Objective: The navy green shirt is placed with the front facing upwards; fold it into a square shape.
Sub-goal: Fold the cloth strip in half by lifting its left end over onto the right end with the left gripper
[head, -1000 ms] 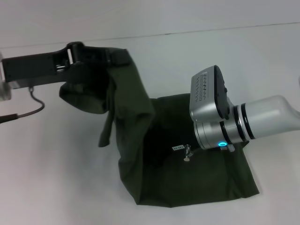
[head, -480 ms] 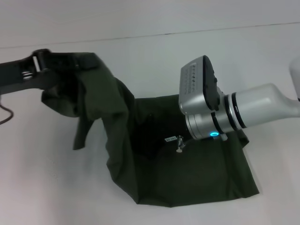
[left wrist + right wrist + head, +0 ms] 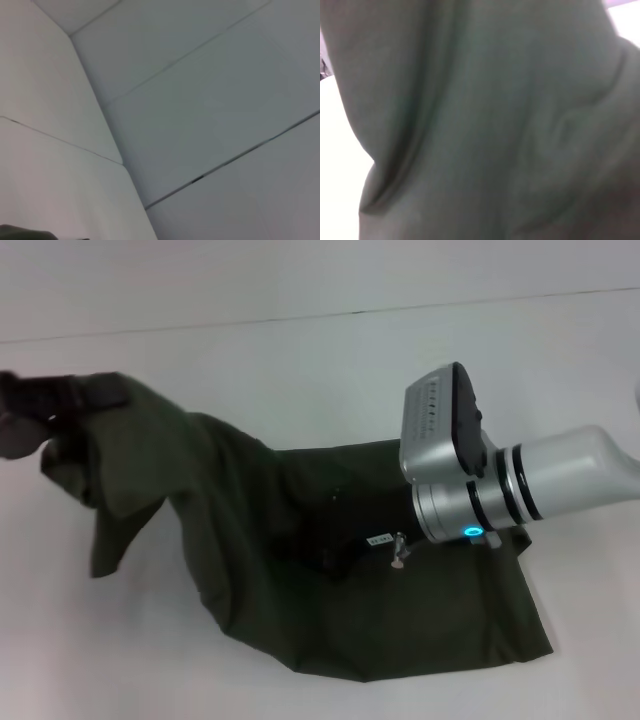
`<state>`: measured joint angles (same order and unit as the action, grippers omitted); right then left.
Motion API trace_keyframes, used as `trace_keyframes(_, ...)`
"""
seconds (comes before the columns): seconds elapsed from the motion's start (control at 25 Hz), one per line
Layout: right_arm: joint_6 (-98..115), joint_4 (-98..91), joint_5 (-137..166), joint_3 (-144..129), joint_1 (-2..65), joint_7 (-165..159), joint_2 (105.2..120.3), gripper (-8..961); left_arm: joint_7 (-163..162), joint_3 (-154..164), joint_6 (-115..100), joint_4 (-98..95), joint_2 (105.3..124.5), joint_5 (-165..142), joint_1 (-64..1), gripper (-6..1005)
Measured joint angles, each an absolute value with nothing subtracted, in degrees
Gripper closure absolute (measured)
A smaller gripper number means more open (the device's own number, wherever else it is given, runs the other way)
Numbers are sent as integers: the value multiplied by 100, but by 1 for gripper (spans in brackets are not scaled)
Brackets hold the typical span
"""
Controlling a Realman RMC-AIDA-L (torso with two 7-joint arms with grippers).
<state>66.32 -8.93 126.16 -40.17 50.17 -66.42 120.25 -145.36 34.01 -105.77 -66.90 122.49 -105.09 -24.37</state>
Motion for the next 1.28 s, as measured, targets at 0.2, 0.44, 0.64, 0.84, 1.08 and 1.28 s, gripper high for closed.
trace_keyframes(0.2,6651,-969,12608,-4010,4956,-6675,12023,952,-14538,3150,-10707,-6797,12226,-10531,-2228,967)
trace_keyframes(0.44,6670,-1122,12604,-3982,4916,-6795,12022,952,-14537,2845,-10778,-7036,12232,-10540,-2010,967)
trace_keyframes(0.64,6671,-1170,12602,-3969,4893,-6841,12023,952,-14502,2561,-11016,-7131,12207,-10561,-1892,967)
trace_keyframes(0.84,6652,-1229,12602,-3965,4881,-6947,12023,952,-14463,2236,-11207,-7173,12176,-10679,-1785,967)
trace_keyframes(1.08,6529,-1237,12426,-3973,4888,-6954,12025,952,-14451,2176,-11186,-7259,12191,-10687,-1645,968)
trace_keyframes(1.28,6492,-1216,12402,-3993,4886,-7000,12030,953,-14500,2132,-11123,-7380,12187,-10767,-1633,968)
